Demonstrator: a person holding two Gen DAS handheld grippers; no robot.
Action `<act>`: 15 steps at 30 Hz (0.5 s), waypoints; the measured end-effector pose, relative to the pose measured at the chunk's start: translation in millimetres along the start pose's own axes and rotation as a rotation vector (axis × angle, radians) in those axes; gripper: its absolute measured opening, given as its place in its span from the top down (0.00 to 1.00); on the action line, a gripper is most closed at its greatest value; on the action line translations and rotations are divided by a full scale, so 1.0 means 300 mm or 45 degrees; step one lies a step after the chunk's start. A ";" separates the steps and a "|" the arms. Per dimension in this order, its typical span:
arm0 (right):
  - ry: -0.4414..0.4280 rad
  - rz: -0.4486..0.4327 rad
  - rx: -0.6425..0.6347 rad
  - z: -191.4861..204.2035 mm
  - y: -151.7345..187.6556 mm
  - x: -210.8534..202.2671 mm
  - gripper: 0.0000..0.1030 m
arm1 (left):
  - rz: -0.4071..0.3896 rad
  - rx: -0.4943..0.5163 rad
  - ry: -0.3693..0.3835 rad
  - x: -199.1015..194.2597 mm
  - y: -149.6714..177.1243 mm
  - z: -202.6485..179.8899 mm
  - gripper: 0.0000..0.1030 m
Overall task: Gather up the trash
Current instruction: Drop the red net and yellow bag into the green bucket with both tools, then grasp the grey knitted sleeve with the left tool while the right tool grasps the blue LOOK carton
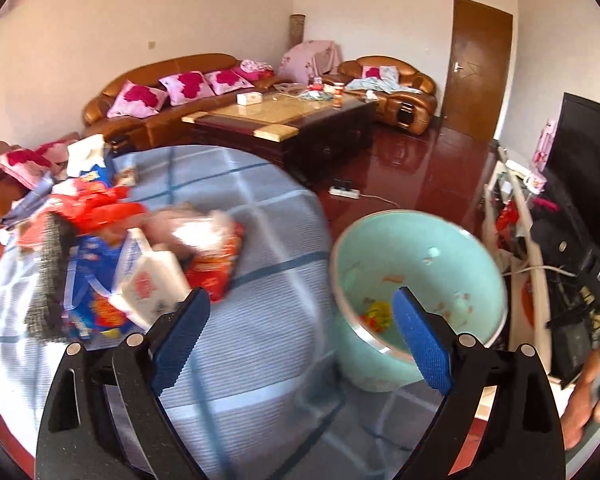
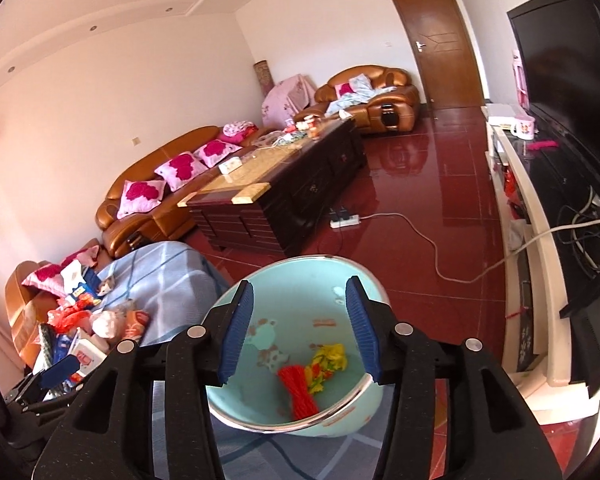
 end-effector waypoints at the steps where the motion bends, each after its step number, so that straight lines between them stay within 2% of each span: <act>1: -0.015 0.003 -0.006 0.014 0.004 -0.006 0.52 | -0.002 -0.011 -0.014 -0.016 0.008 0.025 0.12; 15: -0.180 0.056 -0.225 0.295 0.122 -0.071 0.48 | -0.021 -0.204 -0.186 -0.196 0.114 0.350 0.12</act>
Point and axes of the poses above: each gripper's, at about its wrist camera, not at the fingertips, and x roughly the way its jaws point, z to its left, y to its underside, the point moved 2 cm from there along x, roughly the way its jaws point, and after that the axes turned 12 degrees about y, right-handed, at the moved point
